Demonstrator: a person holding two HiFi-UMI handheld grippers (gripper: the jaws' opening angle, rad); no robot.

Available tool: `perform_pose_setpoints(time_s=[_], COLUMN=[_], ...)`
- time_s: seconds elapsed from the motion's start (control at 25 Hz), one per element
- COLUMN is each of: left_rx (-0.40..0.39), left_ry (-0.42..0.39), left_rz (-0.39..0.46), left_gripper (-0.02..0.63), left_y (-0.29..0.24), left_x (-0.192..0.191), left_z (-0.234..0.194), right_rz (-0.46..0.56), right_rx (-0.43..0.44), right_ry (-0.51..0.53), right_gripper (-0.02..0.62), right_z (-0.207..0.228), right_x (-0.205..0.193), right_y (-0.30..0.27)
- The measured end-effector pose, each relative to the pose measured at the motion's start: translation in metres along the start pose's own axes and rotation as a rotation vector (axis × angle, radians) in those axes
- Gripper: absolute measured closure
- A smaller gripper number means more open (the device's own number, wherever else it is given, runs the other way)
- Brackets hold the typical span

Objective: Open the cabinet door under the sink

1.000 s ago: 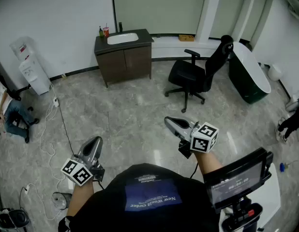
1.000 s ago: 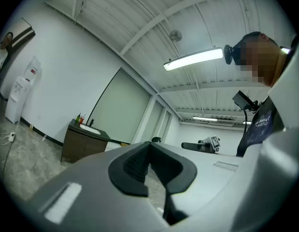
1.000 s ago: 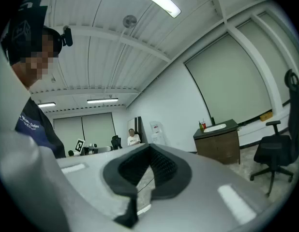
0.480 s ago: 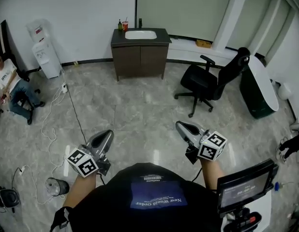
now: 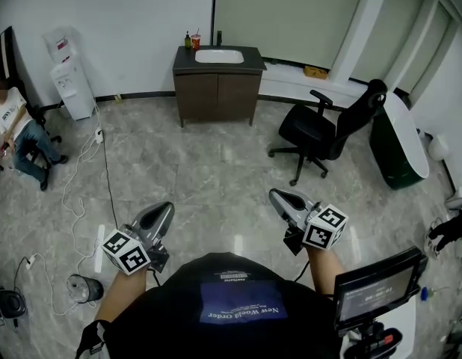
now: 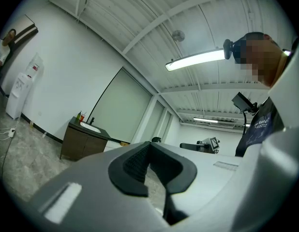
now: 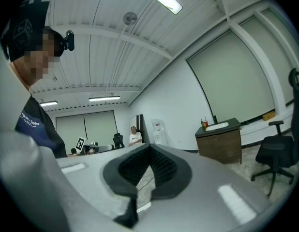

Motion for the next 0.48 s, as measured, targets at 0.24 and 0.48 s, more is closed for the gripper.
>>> perform_pose_setpoints(time_s=[0.24,0.48], left_rx=[0.003,-0.002], left_ry=[0.010,0.018], left_rz=[0.005,0.015], left_gripper=[0.604,0.604], left_y=[0.010,0.026], left_x=[-0.001,-0.003], left_z=[-0.012,-0.039], right_rz=[-0.012,-0.021], right_rx=[0.003,0.013], right_ry=[-0.007,-0.008], right_gripper=[0.594,0.594], right_z=[-0.006,-0.015], right_x=[-0.006,-0.017], right_y=[-0.013,-0.042])
Point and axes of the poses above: the fingertips, and each gripper's own axes: y backward along the fingers, z to its right, x out of its top, the point moved 4 cm from there along y, backward along the fingers, and after that the axes turned 13 degrees about x, right-handed, at the moved point
